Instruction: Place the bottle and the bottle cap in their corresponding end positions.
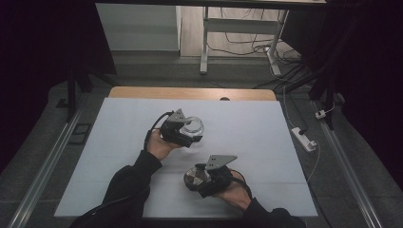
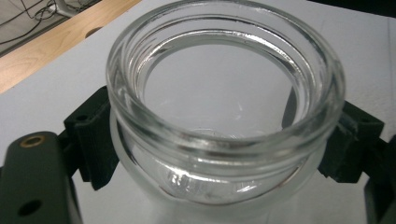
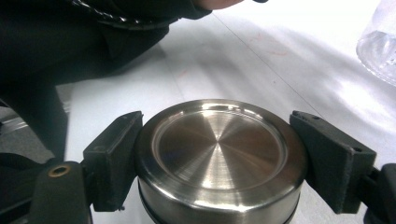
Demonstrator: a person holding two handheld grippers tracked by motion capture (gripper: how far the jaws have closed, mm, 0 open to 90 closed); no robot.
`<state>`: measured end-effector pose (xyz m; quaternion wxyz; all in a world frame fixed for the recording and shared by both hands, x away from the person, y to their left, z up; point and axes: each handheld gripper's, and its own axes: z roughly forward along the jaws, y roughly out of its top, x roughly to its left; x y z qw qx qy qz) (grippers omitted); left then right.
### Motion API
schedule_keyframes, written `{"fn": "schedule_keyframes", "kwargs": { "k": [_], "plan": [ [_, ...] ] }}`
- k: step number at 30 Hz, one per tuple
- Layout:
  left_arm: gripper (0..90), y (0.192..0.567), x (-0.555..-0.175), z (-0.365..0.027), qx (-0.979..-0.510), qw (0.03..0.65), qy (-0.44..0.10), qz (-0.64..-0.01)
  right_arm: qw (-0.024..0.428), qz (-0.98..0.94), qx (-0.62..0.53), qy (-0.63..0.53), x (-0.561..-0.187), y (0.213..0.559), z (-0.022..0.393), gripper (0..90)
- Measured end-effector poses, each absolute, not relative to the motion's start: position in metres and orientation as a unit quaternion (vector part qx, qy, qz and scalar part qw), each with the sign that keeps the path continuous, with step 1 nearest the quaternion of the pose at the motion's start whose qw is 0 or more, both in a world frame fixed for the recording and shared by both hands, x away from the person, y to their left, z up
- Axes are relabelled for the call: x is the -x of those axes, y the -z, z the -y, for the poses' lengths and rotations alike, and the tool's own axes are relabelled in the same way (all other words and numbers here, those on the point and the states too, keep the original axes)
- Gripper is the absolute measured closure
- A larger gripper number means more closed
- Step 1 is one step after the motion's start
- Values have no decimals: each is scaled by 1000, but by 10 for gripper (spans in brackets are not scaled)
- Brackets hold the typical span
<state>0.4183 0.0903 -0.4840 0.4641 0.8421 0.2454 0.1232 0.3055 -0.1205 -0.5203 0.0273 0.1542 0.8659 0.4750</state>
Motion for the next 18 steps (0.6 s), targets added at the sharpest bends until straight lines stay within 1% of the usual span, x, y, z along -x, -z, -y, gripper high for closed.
{"fn": "schedule_keyframes", "kwargs": {
  "k": [11, 18],
  "plan": [
    [157, 495, -426, -84, -842, 456, -132, -256, 51, -884, -146, -441, -309, 530, 109, 199],
    [157, 501, -427, -81, -849, 444, -131, -255, 54, -891, -145, -426, -309, 534, 106, 196]
  ]
}}
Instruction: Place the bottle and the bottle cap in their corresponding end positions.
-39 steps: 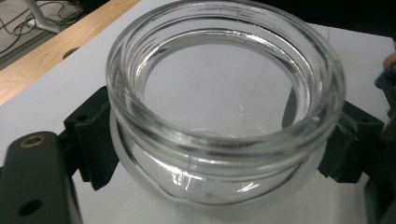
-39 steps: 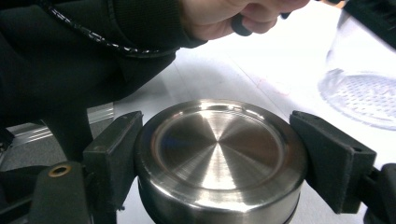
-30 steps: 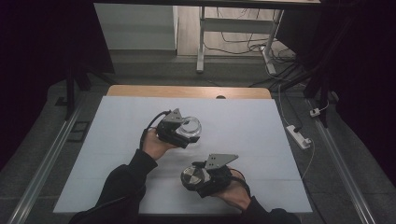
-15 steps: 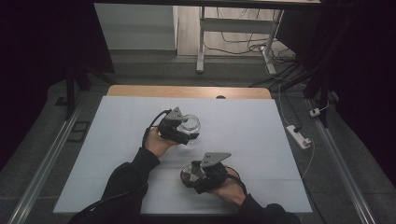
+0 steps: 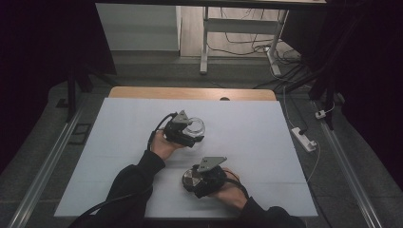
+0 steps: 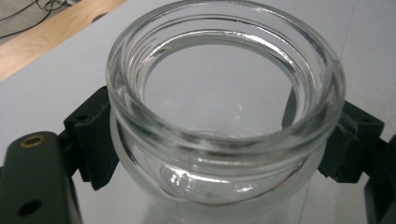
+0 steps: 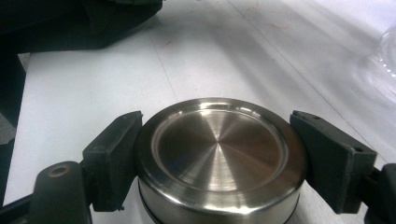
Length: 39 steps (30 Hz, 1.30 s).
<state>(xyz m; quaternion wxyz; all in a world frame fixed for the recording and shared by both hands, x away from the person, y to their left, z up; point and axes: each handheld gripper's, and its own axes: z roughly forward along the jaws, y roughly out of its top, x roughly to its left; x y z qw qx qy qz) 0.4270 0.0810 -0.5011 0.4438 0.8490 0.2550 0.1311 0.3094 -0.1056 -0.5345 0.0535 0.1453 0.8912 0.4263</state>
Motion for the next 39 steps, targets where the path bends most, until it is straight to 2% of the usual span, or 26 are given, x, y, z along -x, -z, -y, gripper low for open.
{"fn": "schedule_keyframes", "kwargs": {
  "k": [22, 33, 39],
  "plan": [
    [140, 514, -427, -85, -854, 437, -119, -254, 74, -904, -157, -392, -310, 534, 106, 166],
    [40, 512, -423, -91, -863, 415, -110, -265, 56, -886, -177, -425, -308, 524, 113, 101],
    [31, 504, -415, -104, -860, 414, -108, -277, 58, -874, -182, -447, -306, 514, 118, 93]
  ]
}}
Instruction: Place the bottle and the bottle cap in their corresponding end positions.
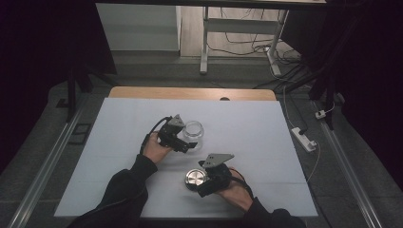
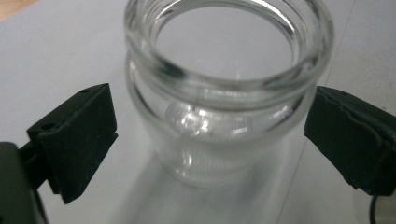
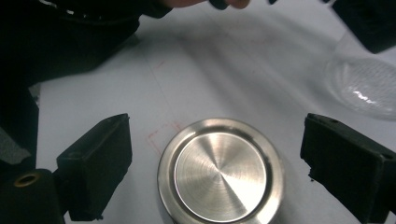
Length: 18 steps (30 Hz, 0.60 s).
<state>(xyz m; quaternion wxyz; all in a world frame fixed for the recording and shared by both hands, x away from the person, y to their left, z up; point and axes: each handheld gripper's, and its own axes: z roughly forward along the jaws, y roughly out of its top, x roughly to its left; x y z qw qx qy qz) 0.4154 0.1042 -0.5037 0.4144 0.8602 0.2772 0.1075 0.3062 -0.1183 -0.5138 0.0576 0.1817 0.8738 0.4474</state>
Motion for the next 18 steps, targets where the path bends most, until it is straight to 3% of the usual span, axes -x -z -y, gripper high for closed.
{"fn": "schedule_keyframes", "kwargs": {
  "k": [18],
  "plan": [
    [0, 494, -371, -143, -833, 468, -50, -292, 65, -862, -212, -455, -309, 499, 146, 57]
  ]
}}
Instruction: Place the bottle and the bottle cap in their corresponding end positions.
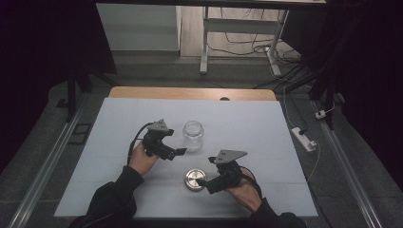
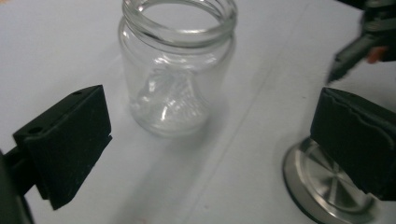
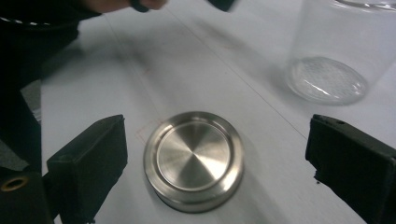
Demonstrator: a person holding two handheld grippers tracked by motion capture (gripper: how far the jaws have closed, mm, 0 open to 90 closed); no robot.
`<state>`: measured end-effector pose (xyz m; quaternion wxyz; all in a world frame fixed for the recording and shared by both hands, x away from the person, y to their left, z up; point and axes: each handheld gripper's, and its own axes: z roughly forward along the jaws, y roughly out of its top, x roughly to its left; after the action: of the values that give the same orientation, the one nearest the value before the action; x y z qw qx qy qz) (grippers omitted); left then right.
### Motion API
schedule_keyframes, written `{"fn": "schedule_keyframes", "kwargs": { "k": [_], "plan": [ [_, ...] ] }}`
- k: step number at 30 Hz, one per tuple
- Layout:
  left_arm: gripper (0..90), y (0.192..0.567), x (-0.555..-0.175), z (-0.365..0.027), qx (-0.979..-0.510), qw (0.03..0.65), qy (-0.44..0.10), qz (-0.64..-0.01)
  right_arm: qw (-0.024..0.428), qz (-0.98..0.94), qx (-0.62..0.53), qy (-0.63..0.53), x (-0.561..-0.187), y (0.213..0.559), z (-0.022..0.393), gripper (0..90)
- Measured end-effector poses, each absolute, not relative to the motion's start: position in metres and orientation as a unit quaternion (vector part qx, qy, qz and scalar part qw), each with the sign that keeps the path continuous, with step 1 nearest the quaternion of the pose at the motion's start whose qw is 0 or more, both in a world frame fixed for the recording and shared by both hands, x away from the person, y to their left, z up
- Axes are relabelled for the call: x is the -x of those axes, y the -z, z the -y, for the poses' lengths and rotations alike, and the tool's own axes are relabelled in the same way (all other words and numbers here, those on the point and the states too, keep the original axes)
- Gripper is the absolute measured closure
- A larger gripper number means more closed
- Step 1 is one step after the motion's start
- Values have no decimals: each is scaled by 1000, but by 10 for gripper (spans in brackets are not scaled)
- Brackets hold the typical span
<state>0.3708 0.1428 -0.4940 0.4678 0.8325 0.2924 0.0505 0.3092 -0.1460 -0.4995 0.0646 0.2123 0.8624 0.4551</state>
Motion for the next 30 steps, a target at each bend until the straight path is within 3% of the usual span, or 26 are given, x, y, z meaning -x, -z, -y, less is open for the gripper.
{"fn": "schedule_keyframes", "kwargs": {
  "k": [8, 22, 30],
  "plan": [
    [0, 498, -346, -154, -826, 479, -38, -295, 71, -857, -234, -454, -310, 494, 159, 24],
    [0, 496, -302, -178, -823, 478, -64, -301, 87, -851, -270, -441, -306, 488, 194, 14],
    [0, 497, -282, -197, -815, 495, -47, -298, 112, -844, -287, -440, -301, 487, 217, 10]
  ]
}}
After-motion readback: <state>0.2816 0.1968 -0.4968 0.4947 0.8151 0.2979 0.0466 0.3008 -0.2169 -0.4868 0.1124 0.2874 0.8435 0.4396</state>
